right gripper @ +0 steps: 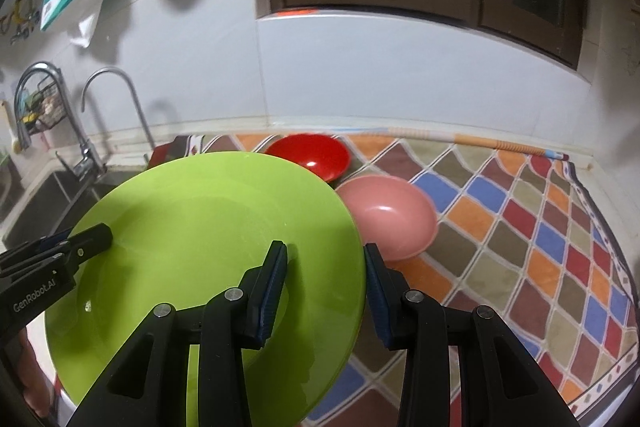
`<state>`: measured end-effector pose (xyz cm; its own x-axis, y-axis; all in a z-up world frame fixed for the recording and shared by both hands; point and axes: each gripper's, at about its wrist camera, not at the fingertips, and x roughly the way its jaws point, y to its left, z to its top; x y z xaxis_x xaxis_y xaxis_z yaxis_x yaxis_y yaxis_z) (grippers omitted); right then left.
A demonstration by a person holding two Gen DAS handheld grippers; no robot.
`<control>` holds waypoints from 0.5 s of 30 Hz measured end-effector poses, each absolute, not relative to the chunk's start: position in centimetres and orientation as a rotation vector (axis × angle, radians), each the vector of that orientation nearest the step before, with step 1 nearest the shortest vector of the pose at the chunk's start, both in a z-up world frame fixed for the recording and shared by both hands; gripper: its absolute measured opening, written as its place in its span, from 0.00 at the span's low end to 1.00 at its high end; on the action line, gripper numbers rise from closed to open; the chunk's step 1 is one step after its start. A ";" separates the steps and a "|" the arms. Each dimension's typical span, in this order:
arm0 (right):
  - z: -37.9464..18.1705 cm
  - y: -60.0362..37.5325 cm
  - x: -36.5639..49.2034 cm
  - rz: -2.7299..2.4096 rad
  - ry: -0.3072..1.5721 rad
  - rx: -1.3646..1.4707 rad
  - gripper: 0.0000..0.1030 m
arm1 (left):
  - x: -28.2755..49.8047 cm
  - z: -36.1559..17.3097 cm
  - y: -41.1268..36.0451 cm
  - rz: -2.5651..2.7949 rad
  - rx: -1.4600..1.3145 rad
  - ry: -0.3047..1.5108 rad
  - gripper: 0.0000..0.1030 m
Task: Organize plates and bowls
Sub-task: 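Carry the green plate with both grippers toward the blue-and-white plate stack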
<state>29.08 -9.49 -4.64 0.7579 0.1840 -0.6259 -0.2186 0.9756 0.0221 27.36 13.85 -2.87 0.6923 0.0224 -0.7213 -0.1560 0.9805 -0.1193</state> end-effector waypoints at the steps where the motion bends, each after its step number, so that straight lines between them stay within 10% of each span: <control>1: -4.8 -9.2 29.0 0.222 0.681 -0.053 0.38 | 27.2 -3.1 14.1 0.101 -0.175 0.807 0.36; 15: -9.2 -5.8 27.5 0.240 0.808 -0.059 0.38 | 25.7 -8.0 16.6 0.113 -0.173 0.934 0.36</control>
